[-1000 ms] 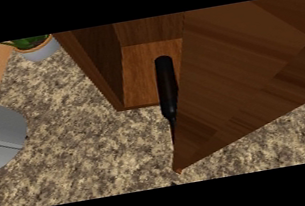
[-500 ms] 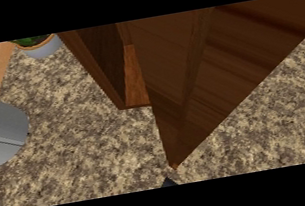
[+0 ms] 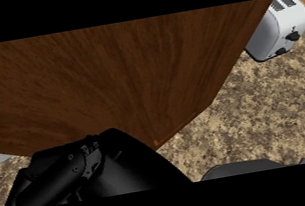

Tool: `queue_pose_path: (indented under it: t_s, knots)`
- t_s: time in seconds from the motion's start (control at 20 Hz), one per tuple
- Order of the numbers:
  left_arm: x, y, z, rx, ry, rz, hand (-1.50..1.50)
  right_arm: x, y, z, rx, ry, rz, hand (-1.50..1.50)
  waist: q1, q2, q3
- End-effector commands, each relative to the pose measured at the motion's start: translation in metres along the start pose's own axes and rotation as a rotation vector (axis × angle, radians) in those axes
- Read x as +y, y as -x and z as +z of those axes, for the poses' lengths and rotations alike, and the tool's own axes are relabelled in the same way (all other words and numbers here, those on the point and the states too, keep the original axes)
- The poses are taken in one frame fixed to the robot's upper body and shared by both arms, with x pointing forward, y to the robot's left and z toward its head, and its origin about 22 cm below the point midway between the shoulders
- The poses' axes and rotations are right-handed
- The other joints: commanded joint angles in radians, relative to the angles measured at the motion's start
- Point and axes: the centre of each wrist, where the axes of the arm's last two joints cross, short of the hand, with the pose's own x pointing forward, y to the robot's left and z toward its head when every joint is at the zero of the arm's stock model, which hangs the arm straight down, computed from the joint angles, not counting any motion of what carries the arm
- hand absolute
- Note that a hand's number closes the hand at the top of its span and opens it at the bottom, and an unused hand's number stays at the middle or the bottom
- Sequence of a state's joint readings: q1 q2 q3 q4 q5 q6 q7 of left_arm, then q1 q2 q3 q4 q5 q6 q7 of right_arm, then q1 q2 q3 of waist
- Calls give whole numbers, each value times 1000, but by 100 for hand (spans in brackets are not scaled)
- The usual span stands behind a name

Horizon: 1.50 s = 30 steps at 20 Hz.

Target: Pick up the wine, place it into the cabinet and close the cabinet

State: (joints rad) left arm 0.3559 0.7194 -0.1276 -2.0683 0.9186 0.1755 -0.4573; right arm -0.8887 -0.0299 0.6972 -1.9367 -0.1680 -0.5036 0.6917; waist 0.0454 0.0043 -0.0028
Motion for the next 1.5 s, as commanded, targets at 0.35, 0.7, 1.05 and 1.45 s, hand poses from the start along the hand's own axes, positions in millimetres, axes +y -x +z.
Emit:
queue_pose_path:
  t_s: [0.35,0.7,1.05,1.45]
  knots:
    - [2,21,2,-10,-27,1,-150,-35,2,-105,-43,120,211,150,-21,1,1]
    - [-7,8,-6,-20,-9,-3,-150,-70,27,-131,35,156,171,150,-21,-1,2]
    - [9,3,-1,-2,-16,-39,-150,-134,45,-131,38,203,213,150,-15,1,2]
    - [-4,2,-21,-24,-2,-13,-150,-151,67,-130,34,227,315,150,-20,9,2]
